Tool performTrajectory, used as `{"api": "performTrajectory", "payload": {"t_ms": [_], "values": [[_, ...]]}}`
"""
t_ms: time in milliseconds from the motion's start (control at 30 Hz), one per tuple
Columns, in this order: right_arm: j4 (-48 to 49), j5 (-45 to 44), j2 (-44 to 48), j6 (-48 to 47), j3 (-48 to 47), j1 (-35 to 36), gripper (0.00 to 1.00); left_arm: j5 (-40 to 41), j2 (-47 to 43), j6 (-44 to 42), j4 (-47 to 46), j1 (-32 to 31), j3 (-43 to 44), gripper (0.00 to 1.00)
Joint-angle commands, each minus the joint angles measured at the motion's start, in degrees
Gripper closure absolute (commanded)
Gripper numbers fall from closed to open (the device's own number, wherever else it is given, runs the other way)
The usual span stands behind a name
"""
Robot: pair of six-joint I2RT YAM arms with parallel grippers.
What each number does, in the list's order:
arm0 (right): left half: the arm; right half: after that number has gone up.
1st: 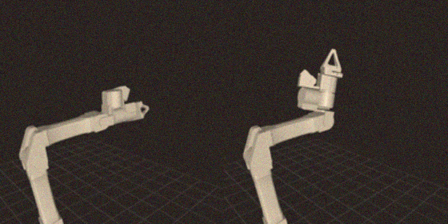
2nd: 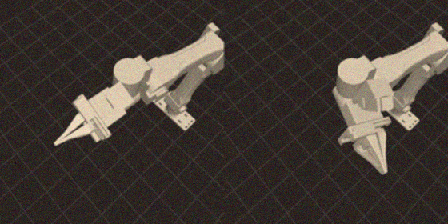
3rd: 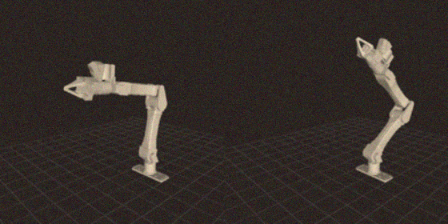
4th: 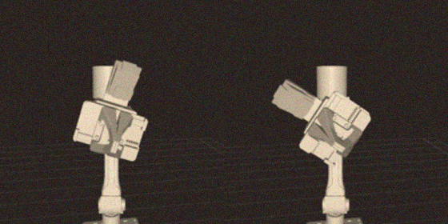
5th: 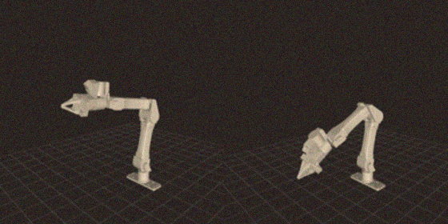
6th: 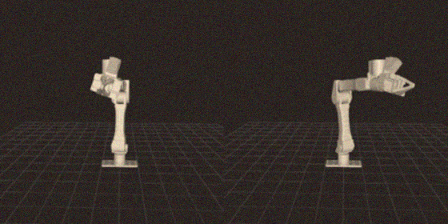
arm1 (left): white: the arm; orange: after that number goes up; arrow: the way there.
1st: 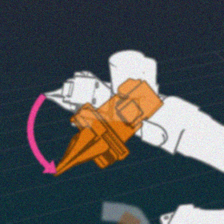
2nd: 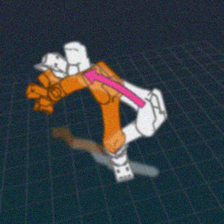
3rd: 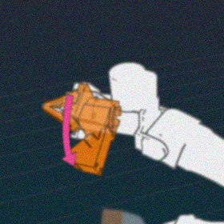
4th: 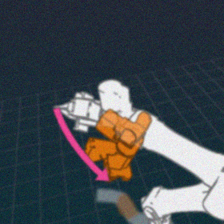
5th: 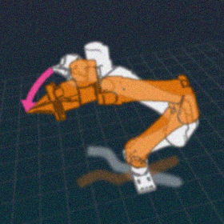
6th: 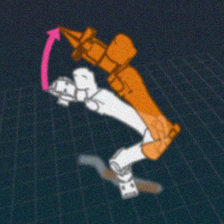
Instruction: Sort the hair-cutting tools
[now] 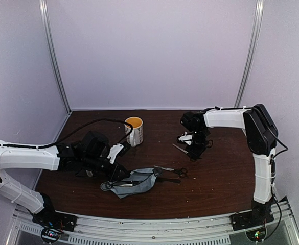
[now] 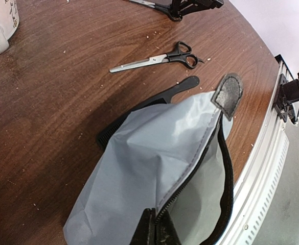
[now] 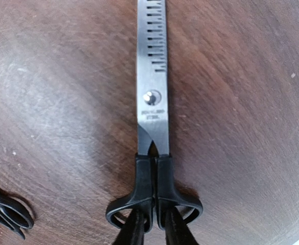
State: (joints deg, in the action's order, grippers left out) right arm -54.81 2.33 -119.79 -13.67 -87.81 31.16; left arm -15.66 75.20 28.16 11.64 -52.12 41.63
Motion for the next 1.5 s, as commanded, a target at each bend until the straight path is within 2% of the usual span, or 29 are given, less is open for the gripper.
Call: {"api": "performTrajectory", "payload": {"t_ms": [0, 333, 567, 700, 800, 967, 1233, 1467], "values": [[-0.54, 0.79, -1.5, -0.58, 1.72, 0.15, 0.88, 0.58, -1.23, -0.48, -0.97, 0.44, 0.14, 1.0], [1.58, -2.91, 21.01, -6.99, 9.27, 1.11, 0.92, 0.92, -1.18, -1.01, -0.41, 0.44, 1.32, 1.0], [2.57, -6.51, 33.69, -13.17, 17.4, 11.18, 0.93, -0.01, 0.02, -0.1, -2.26, 0.44, 1.18, 1.0], [3.19, -12.64, 38.28, -17.17, 20.93, 19.96, 0.93, -0.81, 0.11, 0.62, -3.28, 0.44, 1.07, 1.0], [0.63, -16.85, 38.24, -21.1, 20.33, 26.74, 0.93, -1.23, 0.42, 0.81, -3.34, 0.44, 1.26, 1.0], [-5.15, -23.29, 31.49, -23.21, 13.07, 33.38, 0.92, -1.38, 0.61, 1.7, -3.81, 0.44, 1.44, 1.0], [-7.89, -28.72, 23.14, -26.64, 3.61, 38.27, 0.93, -1.72, 0.31, 2.43, -3.41, 0.44, 2.43, 1.0], [-6.76, -32.86, 18.45, -27.89, -0.16, 41.94, 0.93, -2.44, 1.34, 4.13, -3.66, 0.42, 2.43, 1.0]]}}
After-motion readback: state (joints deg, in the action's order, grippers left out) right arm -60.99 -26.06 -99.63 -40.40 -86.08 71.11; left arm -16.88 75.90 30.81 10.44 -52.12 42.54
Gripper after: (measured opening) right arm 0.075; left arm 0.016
